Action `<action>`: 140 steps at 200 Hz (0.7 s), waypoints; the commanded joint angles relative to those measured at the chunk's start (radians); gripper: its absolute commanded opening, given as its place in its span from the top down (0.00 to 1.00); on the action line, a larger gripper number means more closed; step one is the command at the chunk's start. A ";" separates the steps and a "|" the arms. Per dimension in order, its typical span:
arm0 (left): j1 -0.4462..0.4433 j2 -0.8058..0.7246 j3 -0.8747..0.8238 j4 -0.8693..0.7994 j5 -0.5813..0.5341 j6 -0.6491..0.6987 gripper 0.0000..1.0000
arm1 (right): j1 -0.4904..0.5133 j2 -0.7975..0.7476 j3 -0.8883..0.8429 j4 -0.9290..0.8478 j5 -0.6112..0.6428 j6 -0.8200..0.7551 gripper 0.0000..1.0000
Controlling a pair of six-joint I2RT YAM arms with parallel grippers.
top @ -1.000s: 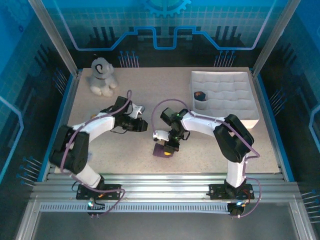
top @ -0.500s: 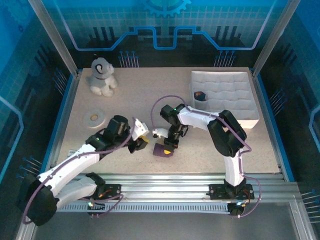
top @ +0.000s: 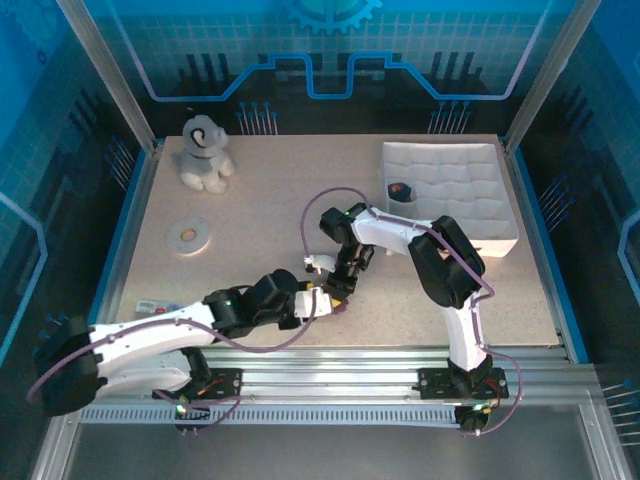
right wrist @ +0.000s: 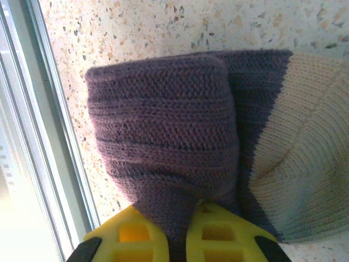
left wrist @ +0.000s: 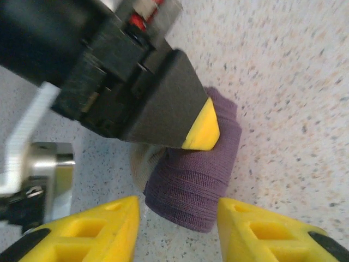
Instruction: Roll the socks
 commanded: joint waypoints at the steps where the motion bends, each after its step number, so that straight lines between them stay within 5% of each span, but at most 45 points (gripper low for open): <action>1: -0.007 0.073 -0.003 0.097 -0.052 0.062 0.56 | -0.025 0.101 -0.047 0.032 0.239 0.022 0.97; 140: -0.007 0.324 -0.019 0.196 -0.065 0.132 0.50 | -0.036 0.115 -0.035 0.022 0.221 0.002 0.93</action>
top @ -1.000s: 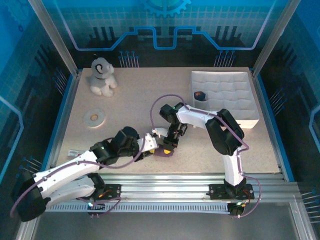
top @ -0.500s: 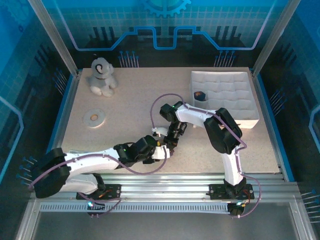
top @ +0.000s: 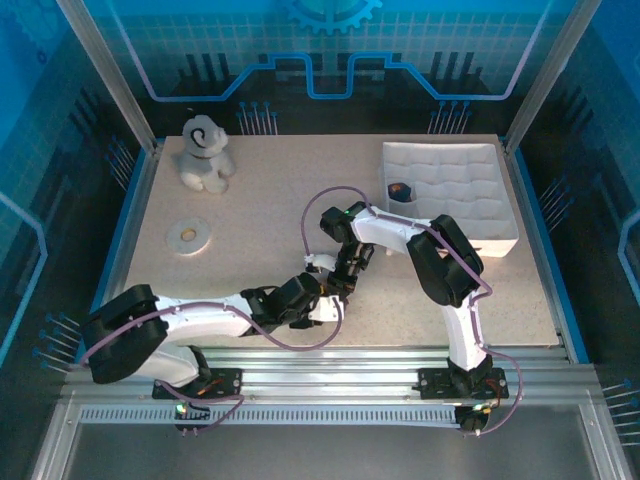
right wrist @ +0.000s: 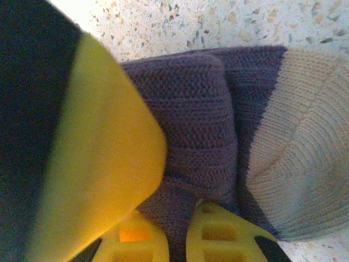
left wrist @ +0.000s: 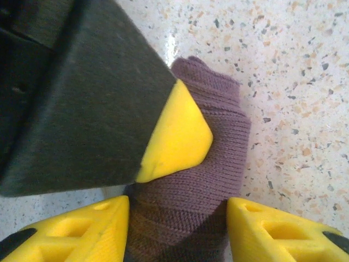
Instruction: Roll the socks
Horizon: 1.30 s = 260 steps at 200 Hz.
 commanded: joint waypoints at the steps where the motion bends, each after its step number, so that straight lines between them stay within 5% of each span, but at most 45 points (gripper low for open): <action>1: -0.005 0.062 -0.015 0.023 -0.025 0.026 0.50 | -0.030 0.101 -0.048 0.039 0.231 -0.002 0.93; 39: -0.005 0.140 0.005 0.008 -0.036 0.014 0.57 | -0.033 0.089 -0.050 0.037 0.218 -0.004 0.90; 77: -0.005 0.187 0.054 -0.091 -0.025 -0.027 1.00 | -0.061 0.033 -0.059 0.063 0.188 0.013 0.77; 148: -0.001 0.211 0.149 -0.279 0.019 -0.192 1.00 | -0.182 -0.249 -0.193 0.230 0.015 0.092 0.62; 260: 0.163 0.302 0.422 -0.586 0.336 -0.481 1.00 | -0.218 -0.823 -0.693 0.769 0.275 0.310 0.57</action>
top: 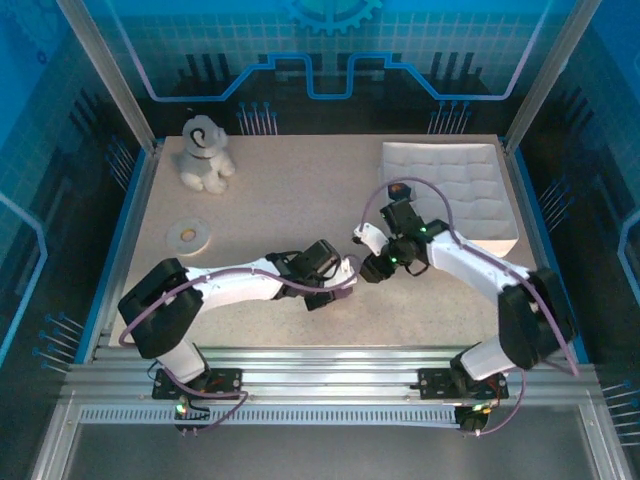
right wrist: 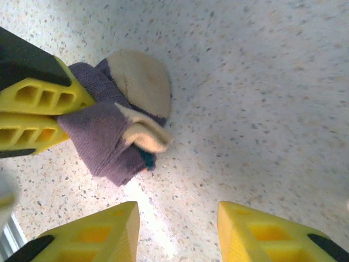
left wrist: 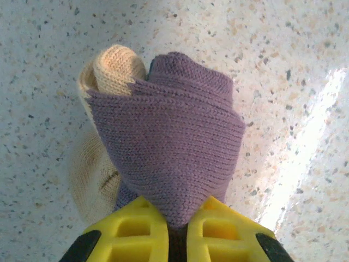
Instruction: Roll the socks
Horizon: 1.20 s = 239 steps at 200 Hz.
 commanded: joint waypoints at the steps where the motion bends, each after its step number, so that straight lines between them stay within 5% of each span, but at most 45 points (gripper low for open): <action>1: 0.025 0.062 0.030 -0.191 0.127 -0.103 1.00 | -0.013 -0.135 -0.127 0.208 0.071 0.037 0.57; 71: 0.144 0.112 0.055 -0.131 0.370 -0.307 1.00 | -0.011 -0.395 -0.343 0.349 0.124 0.073 0.51; 130: 0.194 0.080 -0.049 0.048 0.422 -0.502 1.00 | 0.017 -0.406 -0.336 0.354 0.252 0.362 0.50; 181: 0.223 0.071 -0.140 0.221 0.453 -0.650 1.00 | 0.080 -0.389 -0.330 0.339 0.266 0.708 0.49; 239: 0.294 0.078 -0.212 0.354 0.560 -0.761 1.00 | 0.108 -0.260 -0.252 0.278 0.229 0.890 0.49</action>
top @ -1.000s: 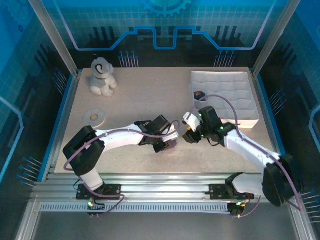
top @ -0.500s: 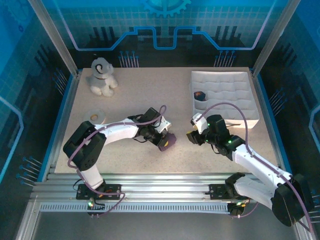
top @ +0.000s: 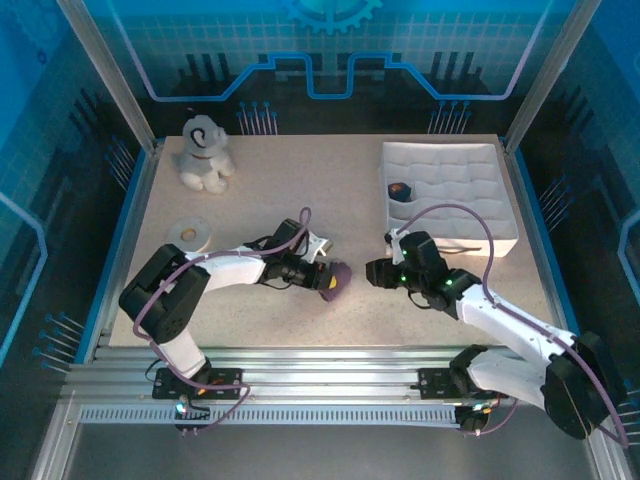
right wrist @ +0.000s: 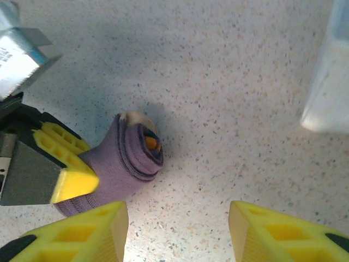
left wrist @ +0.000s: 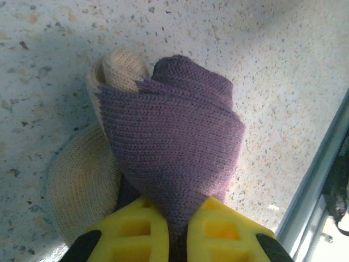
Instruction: Roll the socks
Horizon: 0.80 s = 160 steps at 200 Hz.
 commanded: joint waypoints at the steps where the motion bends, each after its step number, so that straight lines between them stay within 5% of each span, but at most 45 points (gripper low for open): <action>1: 0.029 0.041 -0.064 0.009 0.030 -0.085 1.00 | 0.017 0.043 0.053 -0.025 -0.020 0.138 0.49; 79: 0.066 0.052 -0.125 0.087 0.062 -0.136 1.00 | 0.073 0.220 0.081 0.059 -0.126 0.503 0.52; 160: 0.069 0.077 -0.162 0.186 0.069 -0.221 1.00 | 0.148 0.361 0.107 0.173 -0.113 0.668 0.52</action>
